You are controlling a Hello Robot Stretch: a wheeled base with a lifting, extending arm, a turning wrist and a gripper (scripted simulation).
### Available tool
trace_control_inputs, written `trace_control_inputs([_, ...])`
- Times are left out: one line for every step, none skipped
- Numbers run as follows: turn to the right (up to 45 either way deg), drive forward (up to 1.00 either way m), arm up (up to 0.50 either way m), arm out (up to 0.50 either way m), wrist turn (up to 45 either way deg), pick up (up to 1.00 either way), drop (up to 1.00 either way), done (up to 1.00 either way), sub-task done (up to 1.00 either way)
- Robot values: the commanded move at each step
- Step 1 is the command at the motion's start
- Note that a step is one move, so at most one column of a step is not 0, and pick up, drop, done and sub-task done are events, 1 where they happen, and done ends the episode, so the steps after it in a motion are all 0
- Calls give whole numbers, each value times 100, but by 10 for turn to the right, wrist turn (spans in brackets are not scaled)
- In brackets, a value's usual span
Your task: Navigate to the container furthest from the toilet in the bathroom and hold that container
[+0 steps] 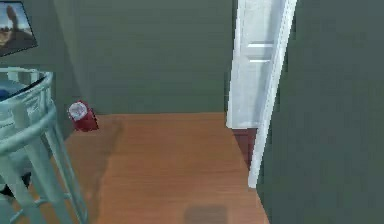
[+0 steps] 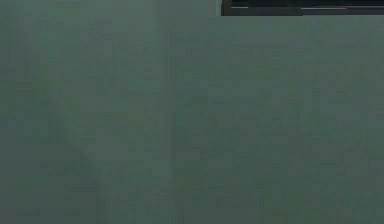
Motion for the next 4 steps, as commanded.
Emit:
trace_control_inputs([-450,0,0,0,0,0,0,0,0])
trace_control_inputs([-180,0,0,0,0,0,0,0,0])
trace_control_inputs([0,20,0,0,0,0,0,0,0])
trace_control_inputs([450,0,0,0,0,0,0,0,0])
